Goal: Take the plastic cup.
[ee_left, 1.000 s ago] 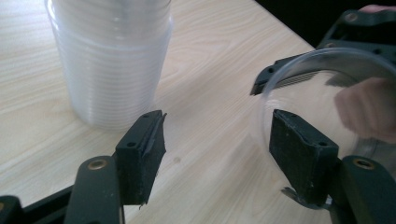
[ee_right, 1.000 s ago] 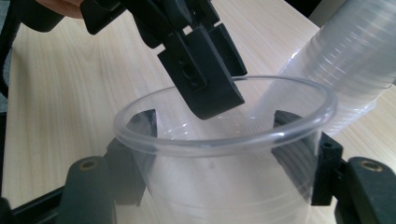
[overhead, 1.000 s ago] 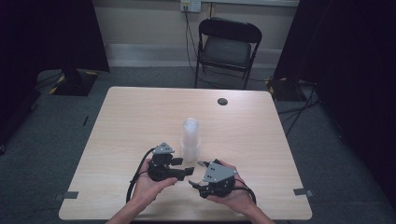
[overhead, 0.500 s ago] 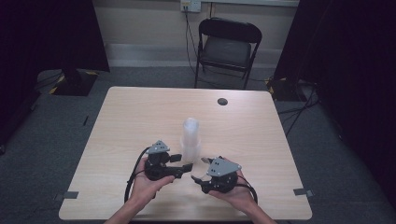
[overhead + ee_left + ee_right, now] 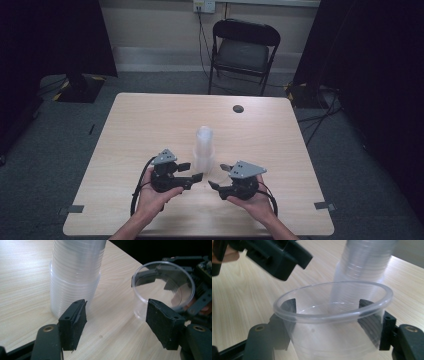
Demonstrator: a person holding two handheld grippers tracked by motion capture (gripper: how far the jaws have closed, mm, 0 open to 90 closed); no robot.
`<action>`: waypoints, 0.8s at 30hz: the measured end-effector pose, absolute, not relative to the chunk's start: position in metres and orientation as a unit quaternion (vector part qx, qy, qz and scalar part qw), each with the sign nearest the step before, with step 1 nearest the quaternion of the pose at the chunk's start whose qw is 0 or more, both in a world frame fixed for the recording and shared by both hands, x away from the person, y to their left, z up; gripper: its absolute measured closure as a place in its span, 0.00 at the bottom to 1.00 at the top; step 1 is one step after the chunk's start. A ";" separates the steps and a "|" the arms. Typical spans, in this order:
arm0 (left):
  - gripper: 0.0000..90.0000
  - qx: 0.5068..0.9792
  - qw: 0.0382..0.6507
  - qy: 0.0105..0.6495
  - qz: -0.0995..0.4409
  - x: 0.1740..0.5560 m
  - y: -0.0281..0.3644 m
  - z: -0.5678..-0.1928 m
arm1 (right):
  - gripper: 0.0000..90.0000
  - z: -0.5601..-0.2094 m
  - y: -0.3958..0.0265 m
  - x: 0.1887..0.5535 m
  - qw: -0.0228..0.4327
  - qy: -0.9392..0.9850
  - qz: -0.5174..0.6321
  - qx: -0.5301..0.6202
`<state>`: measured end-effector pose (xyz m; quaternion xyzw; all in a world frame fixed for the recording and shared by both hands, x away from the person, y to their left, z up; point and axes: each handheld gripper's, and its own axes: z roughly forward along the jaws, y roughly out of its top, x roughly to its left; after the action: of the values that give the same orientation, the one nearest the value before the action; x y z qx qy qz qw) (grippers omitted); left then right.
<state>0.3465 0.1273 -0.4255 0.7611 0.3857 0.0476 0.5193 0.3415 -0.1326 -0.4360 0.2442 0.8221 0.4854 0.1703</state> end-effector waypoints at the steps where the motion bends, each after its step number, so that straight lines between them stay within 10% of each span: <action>1: 0.35 0.763 0.516 0.385 0.053 0.345 0.127 -0.425 | 0.35 -0.435 -0.137 0.344 0.165 0.814 0.493 0.258; 24: 0.21 0.777 0.485 0.379 0.132 0.329 0.156 -0.435 | 0.35 -0.422 -0.171 0.382 0.196 0.764 0.518 0.330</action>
<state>0.3294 0.1560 -0.4351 0.7771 0.3790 0.1316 0.4850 0.3824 -0.1709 -0.4219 0.3301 0.7644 0.5182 0.1955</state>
